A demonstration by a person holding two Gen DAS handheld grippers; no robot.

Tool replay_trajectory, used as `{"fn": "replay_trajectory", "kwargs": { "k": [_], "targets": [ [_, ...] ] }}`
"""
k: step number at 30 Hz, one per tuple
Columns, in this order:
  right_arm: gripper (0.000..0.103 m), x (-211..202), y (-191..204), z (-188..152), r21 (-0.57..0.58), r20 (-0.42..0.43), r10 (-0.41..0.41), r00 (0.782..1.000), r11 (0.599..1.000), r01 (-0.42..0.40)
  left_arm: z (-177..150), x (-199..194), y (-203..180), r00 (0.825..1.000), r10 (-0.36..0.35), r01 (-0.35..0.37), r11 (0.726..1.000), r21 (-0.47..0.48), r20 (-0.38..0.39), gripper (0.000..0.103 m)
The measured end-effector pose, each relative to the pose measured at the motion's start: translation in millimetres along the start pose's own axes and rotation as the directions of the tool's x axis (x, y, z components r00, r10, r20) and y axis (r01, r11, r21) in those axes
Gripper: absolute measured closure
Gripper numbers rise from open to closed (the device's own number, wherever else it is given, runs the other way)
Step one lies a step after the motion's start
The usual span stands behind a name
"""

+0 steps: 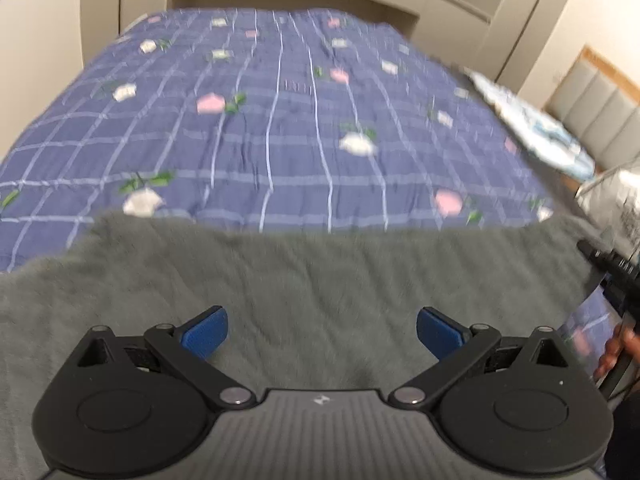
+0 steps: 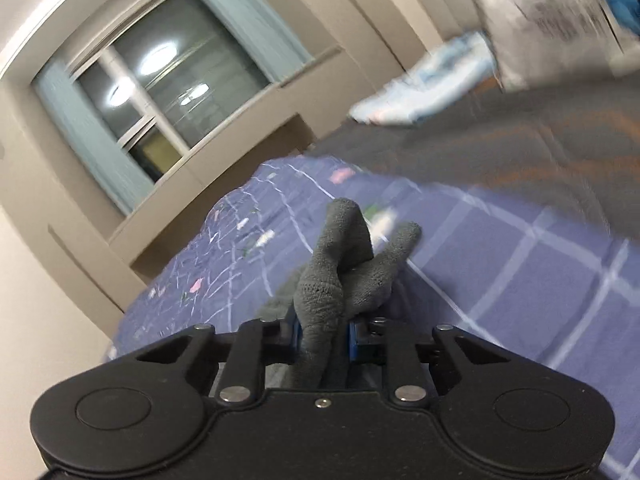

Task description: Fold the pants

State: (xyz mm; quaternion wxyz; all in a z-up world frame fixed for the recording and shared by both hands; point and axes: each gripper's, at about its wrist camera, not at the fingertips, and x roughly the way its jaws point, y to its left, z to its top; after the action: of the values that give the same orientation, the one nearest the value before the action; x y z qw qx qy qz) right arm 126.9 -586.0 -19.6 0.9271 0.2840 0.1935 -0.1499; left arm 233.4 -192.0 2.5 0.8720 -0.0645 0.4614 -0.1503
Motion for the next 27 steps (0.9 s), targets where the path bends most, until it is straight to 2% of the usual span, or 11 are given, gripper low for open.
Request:
{"fn": "replay_trajectory", "kwargs": {
  "k": [3, 6, 9, 12, 15, 19, 24, 26, 27],
  "targets": [
    [0.082, -19.8, 45.5, 7.9, -0.175, 0.045, 0.029, 0.999, 0.984, -0.021, 10.2, -20.8, 5.0, 0.997, -0.062, 0.064, 0.997, -0.051, 0.033, 0.001],
    [0.082, -35.2, 90.1, 7.5, -0.323, 0.07, 0.078, 0.995, 0.945, -0.051, 17.6, -37.2, 14.2, 0.982, -0.176, 0.183, 0.977, -0.11, 0.067, 0.0],
    [0.082, -52.8, 138.7, -1.7, -0.472, 0.074, 0.129, 0.989, 0.878, -0.079, 19.6, -53.5, 27.8, 0.948, -0.299, 0.313, 0.936, -0.161, 0.107, 0.0],
    [0.082, -66.8, 181.4, -21.4, -0.574, 0.051, 0.168, 0.984, 0.812, -0.109, 16.0, -64.6, 39.8, 0.925, -0.353, 0.375, 0.907, -0.191, 0.138, 0.0],
    [0.082, -78.3, 216.5, -50.8, -0.651, 0.014, 0.197, 0.98, 0.746, -0.141, 12.1, -69.6, 55.0, 0.912, -0.378, 0.406, 0.886, -0.225, 0.156, 0.0],
    [0.083, -87.5, 251.3, -107.1, -0.743, -0.06, 0.205, 0.977, 0.645, -0.181, 5.1, -74.6, 80.3, 0.919, -0.359, 0.392, 0.879, -0.27, 0.165, 0.0],
    [0.083, -87.9, 271.3, -181.3, -0.826, -0.165, 0.168, 0.972, 0.515, -0.229, -12.2, -68.4, 112.7, 0.943, -0.302, 0.331, 0.881, -0.339, 0.138, 0.0],
    [0.083, -87.0, 274.8, -205.1, -0.839, -0.204, 0.147, 0.968, 0.483, -0.25, -19.3, -64.0, 120.6, 0.949, -0.29, 0.315, 0.879, -0.358, 0.123, 0.0],
    [0.083, -84.8, 277.0, -214.4, -0.838, -0.219, 0.133, 0.967, 0.481, -0.256, -22.1, -61.0, 123.9, 0.952, -0.285, 0.307, 0.879, -0.366, 0.114, 0.001]
  ]
}}
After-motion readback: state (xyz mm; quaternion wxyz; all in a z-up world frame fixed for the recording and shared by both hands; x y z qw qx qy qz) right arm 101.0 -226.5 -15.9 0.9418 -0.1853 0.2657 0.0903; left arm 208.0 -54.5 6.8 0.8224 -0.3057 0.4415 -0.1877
